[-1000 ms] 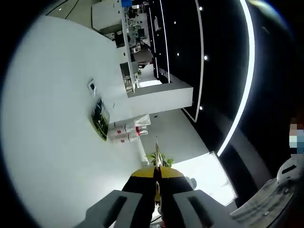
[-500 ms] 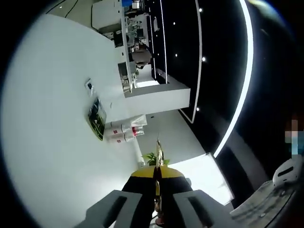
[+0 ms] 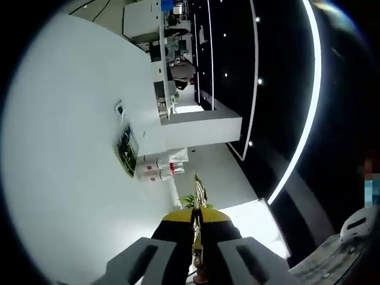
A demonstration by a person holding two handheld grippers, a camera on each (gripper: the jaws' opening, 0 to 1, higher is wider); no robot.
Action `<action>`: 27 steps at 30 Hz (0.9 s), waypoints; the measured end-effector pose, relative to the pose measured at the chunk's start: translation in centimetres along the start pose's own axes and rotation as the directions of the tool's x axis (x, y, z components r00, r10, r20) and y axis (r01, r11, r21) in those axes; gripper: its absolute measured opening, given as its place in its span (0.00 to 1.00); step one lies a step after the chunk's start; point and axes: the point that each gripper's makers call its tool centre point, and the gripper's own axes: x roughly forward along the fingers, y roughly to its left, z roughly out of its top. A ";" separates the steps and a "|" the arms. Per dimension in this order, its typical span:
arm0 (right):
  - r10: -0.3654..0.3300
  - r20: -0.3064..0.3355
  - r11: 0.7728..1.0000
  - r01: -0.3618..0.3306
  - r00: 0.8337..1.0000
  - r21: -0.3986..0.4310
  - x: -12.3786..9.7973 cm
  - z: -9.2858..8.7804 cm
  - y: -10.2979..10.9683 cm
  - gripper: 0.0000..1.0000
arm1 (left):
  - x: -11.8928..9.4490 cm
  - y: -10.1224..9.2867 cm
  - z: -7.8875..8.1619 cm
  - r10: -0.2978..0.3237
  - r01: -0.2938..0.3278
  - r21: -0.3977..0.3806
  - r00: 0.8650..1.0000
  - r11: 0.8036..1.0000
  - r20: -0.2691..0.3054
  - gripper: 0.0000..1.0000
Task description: Arrange the skincare products in the storage area until every visible bottle or jar stands upright without overlapping.
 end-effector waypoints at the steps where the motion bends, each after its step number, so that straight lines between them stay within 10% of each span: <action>1: 0.002 0.005 1.000 -0.002 1.000 0.006 0.1 0.1 0.0 0.00 | -0.1 0.4 0.2 0.019 -0.019 -0.001 1.000 1.000 0.010 0.05; 16: -0.050 0.097 0.995 0.042 0.994 0.085 2.1 4.7 -3.3 0.00 | -3.1 2.4 1.5 0.118 -0.119 0.012 0.992 0.993 0.052 0.10; 27: -0.213 0.142 0.975 0.201 0.967 0.095 6.9 11.4 -10.4 0.00 | -4.0 2.3 -1.9 0.198 -0.179 0.158 0.973 0.971 -0.118 0.15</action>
